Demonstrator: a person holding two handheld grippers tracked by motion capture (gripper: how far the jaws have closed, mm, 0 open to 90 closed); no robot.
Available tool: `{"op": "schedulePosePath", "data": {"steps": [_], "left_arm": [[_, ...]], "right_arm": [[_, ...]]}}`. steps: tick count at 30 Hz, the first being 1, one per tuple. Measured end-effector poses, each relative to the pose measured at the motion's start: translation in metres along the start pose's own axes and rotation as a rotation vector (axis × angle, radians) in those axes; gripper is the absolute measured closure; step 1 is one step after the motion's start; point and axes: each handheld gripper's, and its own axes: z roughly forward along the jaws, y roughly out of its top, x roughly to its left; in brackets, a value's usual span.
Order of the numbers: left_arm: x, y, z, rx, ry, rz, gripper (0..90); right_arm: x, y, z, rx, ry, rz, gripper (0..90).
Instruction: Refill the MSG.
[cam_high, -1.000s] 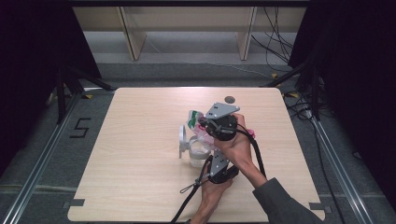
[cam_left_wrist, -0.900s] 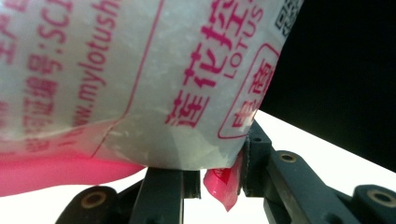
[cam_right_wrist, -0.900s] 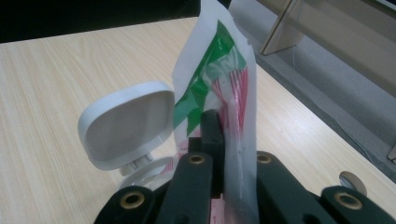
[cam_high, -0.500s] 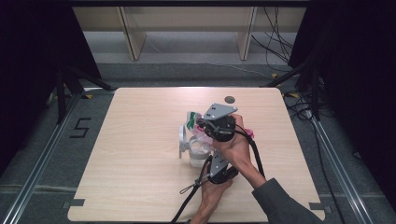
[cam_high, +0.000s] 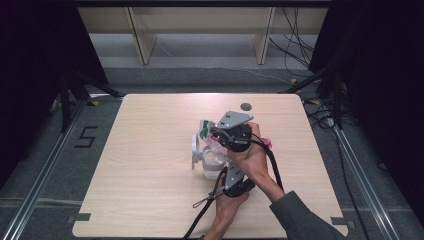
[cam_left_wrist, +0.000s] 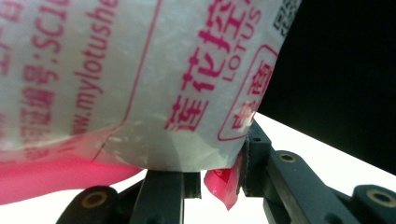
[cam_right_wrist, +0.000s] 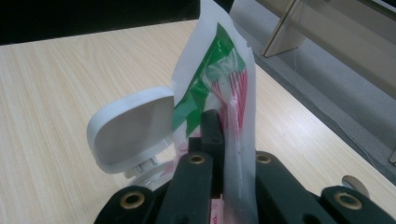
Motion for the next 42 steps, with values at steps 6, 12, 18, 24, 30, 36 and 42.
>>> {"op": "schedulePosePath", "data": {"steps": [6, 12, 18, 24, 30, 36, 42], "left_arm": [[0.0004, 0.0007, 0.0001, -0.004, 0.001, -0.004, 73.9], [0.0003, 0.001, 0.0005, -0.006, 0.002, -0.003, 73.9], [0.0011, 0.0006, 0.0019, -0.011, -0.002, -0.009, 73.9], [0.0016, 0.0011, 0.0014, -0.015, 0.003, -0.004, 73.9], [0.0015, 0.0011, 0.0021, -0.017, 0.001, -0.006, 73.9], [0.0023, 0.0014, 0.0022, -0.021, -0.001, -0.008, 74.0], [-0.0034, 0.0014, 0.0073, -0.087, -0.017, -0.086, 74.0]], "right_arm": [[0.0005, 0.0006, 0.0003, -0.005, -0.004, 0.017, 90.0], [0.0001, 0.0012, 0.0003, -0.001, 0.001, 0.011, 90.0], [0.0003, 0.0022, 0.0008, -0.002, 0.002, 0.004, 90.0], [0.002, 0.0029, 0.0008, -0.005, -0.001, 0.019, 90.0], [0.0002, 0.0024, 0.0006, -0.006, 0.003, -0.002, 90.0], [0.0017, 0.0032, 0.0012, -0.01, 0.001, 0.0, 90.0], [0.0036, 0.0037, 0.002, -0.003, 0.013, -0.005, 90.0]]}}
